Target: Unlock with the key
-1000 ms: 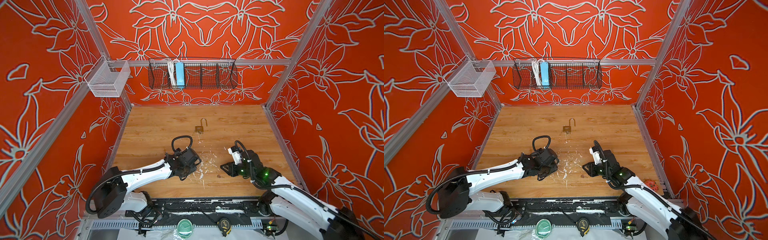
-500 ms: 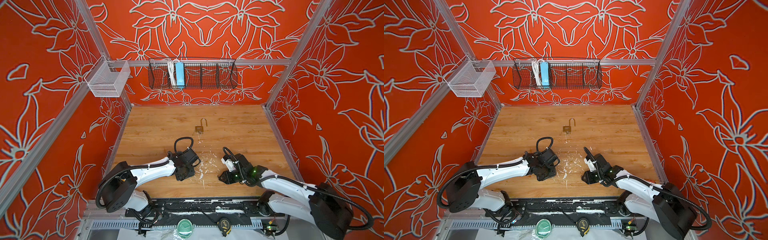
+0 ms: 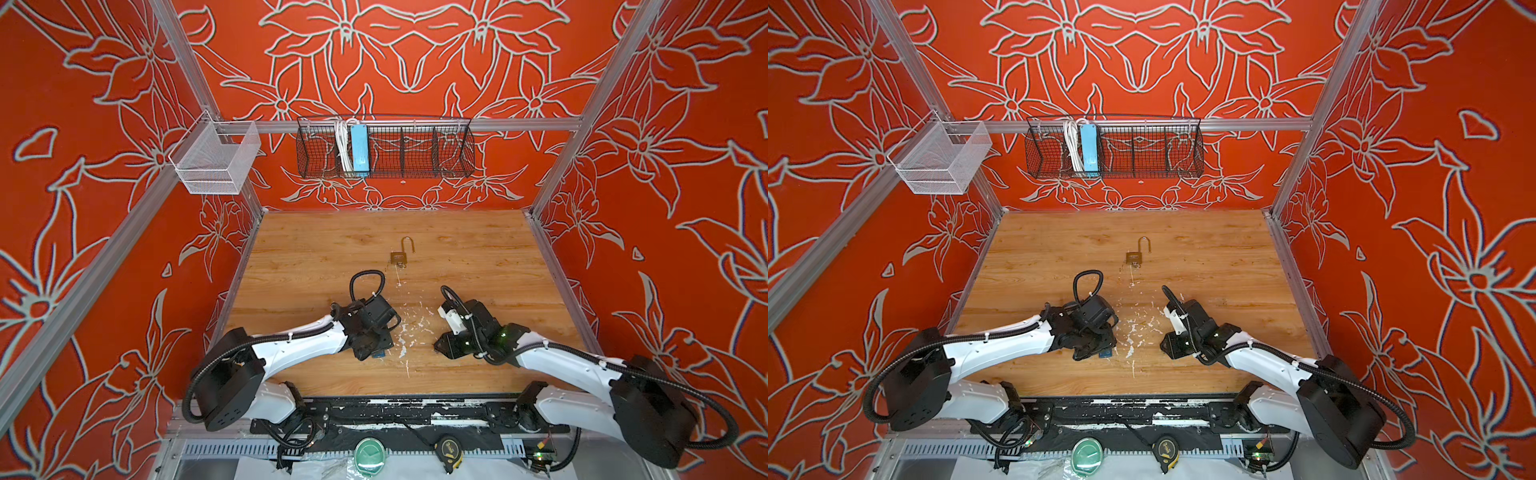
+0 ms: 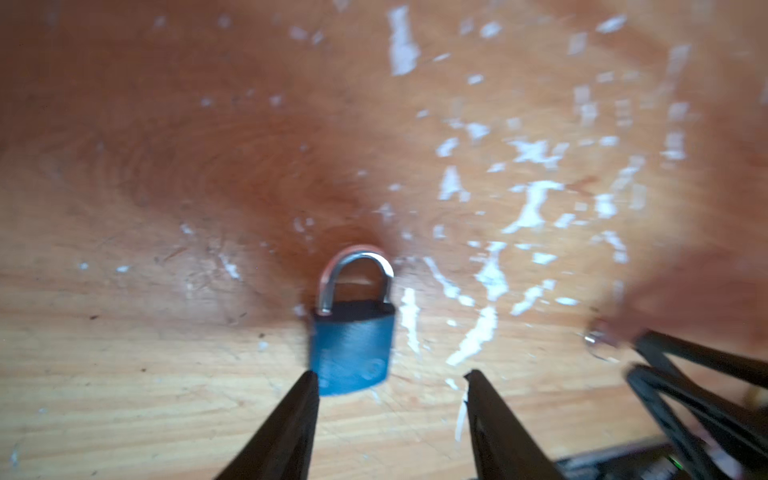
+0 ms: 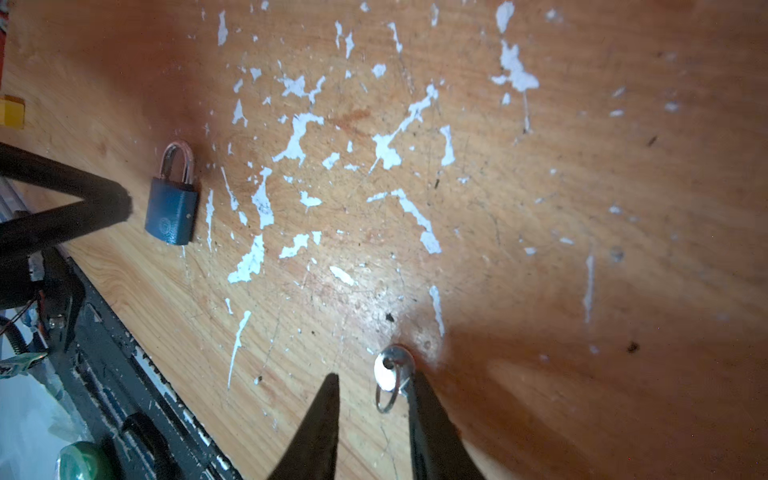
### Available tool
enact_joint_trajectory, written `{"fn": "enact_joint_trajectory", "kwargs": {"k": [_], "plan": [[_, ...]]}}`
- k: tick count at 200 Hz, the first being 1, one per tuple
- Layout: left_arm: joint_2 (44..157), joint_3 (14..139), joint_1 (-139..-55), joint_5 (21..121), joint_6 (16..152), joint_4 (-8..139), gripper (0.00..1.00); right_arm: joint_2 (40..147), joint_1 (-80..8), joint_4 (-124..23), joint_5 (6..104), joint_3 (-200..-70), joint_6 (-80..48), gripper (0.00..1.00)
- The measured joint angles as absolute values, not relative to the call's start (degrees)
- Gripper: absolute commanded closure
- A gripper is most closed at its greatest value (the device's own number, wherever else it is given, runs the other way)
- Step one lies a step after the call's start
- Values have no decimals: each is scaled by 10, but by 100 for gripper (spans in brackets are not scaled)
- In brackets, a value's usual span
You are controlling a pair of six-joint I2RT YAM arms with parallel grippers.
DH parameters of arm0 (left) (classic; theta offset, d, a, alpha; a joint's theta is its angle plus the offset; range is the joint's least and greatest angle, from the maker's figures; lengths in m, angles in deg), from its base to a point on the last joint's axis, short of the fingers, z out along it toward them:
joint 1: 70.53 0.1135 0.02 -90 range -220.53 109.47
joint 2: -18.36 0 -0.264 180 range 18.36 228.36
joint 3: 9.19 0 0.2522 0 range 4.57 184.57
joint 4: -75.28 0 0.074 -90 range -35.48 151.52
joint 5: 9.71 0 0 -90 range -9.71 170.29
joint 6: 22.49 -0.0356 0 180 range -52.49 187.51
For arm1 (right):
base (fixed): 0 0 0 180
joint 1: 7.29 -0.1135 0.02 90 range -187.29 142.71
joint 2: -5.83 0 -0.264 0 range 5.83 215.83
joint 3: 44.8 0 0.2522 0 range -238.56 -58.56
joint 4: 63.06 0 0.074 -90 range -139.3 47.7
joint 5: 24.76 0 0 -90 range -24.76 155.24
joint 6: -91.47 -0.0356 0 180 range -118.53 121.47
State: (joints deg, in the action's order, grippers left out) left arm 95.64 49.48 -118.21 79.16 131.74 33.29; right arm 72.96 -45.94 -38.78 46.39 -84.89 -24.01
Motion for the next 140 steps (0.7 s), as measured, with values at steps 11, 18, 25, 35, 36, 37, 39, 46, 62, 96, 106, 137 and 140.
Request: {"fn": "enact_joint_trajectory", "kwargs": {"k": [11,18,25,35,36,37,39,46,62,96,106,137,140], "plan": [[935,494,-1182,793,1315,338,42,744,-460,-386,464,-858,-235,76],[924,494,-1182,794,1314,340,42,753,-460,-385,464,-863,-232,77],[912,494,-1182,796,1313,340,42,763,-461,-381,464,-869,-230,77],[896,493,-1182,799,1309,341,42,774,-466,-374,464,-876,-229,77],[895,493,-1182,799,1309,341,42,775,-467,-373,464,-877,-229,77],[894,493,-1182,799,1309,341,42,776,-468,-371,464,-877,-229,77],[891,493,-1182,799,1307,341,42,778,-469,-369,466,-879,-229,77],[883,493,-1182,799,1303,342,42,782,-476,-362,469,-883,-229,77],[869,490,-1182,799,1294,348,41,785,-490,-344,477,-891,-230,77],[863,483,-1182,799,1279,356,41,796,-506,-314,499,-908,-232,77],[863,483,-1182,799,1275,357,41,799,-510,-310,505,-909,-233,77],[863,482,-1182,798,1271,360,41,801,-518,-292,517,-910,-240,77],[863,482,-1182,798,1271,360,41,801,-520,-290,518,-911,-241,77]]}}
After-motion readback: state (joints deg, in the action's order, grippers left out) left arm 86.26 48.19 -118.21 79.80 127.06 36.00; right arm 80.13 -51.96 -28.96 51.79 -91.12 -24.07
